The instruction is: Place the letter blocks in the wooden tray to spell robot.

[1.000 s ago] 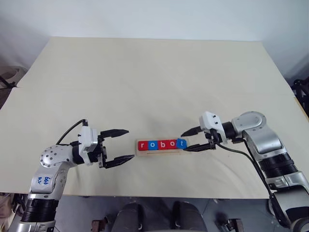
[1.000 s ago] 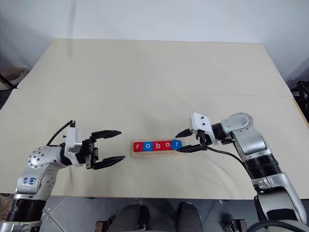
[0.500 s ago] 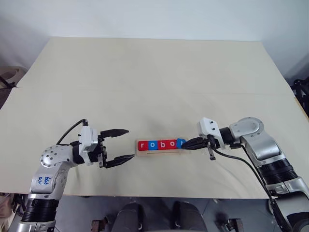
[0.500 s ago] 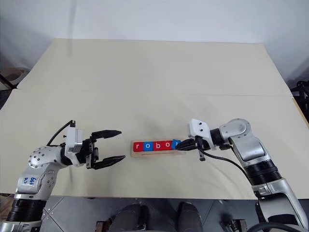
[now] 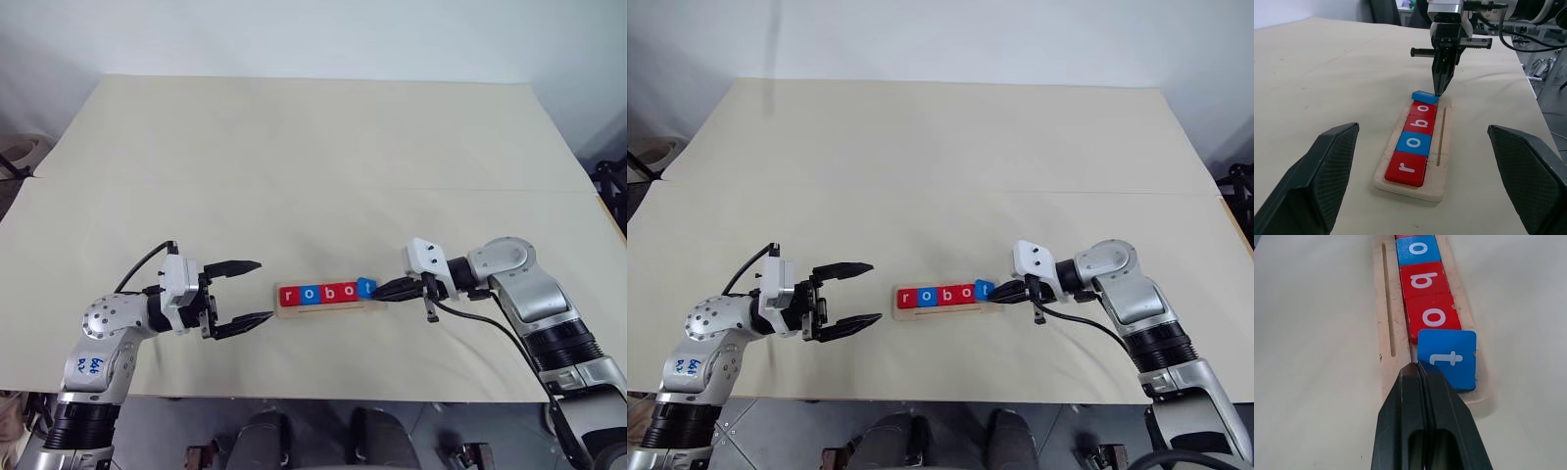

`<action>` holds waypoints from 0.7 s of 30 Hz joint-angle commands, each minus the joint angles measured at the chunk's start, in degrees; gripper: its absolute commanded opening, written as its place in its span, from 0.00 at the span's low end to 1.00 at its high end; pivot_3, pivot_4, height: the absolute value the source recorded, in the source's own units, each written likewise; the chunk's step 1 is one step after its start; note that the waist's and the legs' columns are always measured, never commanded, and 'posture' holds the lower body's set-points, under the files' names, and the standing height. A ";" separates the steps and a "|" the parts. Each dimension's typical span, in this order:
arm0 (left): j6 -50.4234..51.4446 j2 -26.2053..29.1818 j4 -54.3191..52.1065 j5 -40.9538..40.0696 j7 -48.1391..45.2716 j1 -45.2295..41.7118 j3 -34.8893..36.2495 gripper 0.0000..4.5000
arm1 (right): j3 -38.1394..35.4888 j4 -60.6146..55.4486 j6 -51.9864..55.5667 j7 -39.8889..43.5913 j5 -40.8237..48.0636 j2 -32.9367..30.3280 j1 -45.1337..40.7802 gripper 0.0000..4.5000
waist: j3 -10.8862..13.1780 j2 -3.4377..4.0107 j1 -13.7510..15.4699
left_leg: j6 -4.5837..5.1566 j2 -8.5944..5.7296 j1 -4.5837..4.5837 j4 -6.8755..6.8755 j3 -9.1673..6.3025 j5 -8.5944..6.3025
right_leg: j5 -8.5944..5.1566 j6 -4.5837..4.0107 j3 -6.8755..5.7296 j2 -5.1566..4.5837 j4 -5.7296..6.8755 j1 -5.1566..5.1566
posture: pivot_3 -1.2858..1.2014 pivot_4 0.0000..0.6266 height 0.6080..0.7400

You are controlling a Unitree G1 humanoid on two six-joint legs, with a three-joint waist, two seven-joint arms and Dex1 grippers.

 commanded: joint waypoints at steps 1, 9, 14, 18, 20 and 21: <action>-1.03 -0.05 -0.37 -0.79 -0.25 -0.14 0.86 1.00 | -1.71 -1.34 1.72 1.09 2.10 -0.77 -2.16 0.00 | 0.00 0.00 -0.02 | 0.00 0.00 0.00 0.00 0.00 0.00 | 0.00 0.00 0.00 0.00 0.00 0.00 | 0.52 0.24 1.00; -0.57 -0.16 -0.92 -0.84 0.13 -0.15 0.62 1.00 | 0.15 -2.69 4.94 -1.42 2.43 2.93 -4.45 0.00 | 0.00 0.00 -0.06 | 0.00 0.01 0.00 0.00 -0.01 0.00 | 0.00 0.00 -0.01 0.00 0.00 0.00 | 0.52 0.24 1.00; 0.00 0.06 -1.64 -0.98 0.82 -0.20 0.89 1.00 | 0.64 -2.12 4.16 -1.64 1.78 3.15 -3.98 0.00 | 0.00 0.00 0.06 | 0.00 -0.01 -0.01 0.00 -0.01 0.00 | 0.00 0.00 0.00 -0.01 0.00 0.00 | 0.52 0.24 1.00; 0.79 0.38 -1.94 -1.71 1.68 0.42 1.98 1.00 | -3.11 -2.62 3.32 -2.18 3.97 1.52 -1.81 0.00 | 0.00 0.00 0.07 | 0.00 -0.01 -0.01 0.00 -0.01 0.00 | 0.00 0.00 -0.01 -0.01 0.01 0.00 | 0.52 0.24 1.00; 0.87 0.65 -1.96 -1.76 1.83 1.11 2.57 1.00 | -6.97 -4.75 4.55 -3.77 6.30 0.40 1.01 0.04 | 0.00 0.00 0.21 | 0.00 -0.02 -0.02 0.00 -0.03 0.00 | 0.00 0.00 -0.02 -0.02 0.00 0.00 | 0.52 0.24 1.00; 0.75 0.89 -1.79 -1.76 1.62 1.51 2.96 1.00 | -8.92 -6.12 4.73 -4.29 7.55 -0.22 2.81 0.08 | 0.00 0.00 0.23 | 0.00 -0.01 -0.03 0.00 -0.02 0.00 | 0.00 0.00 -0.01 -0.02 -0.01 0.00 | 0.52 0.24 1.00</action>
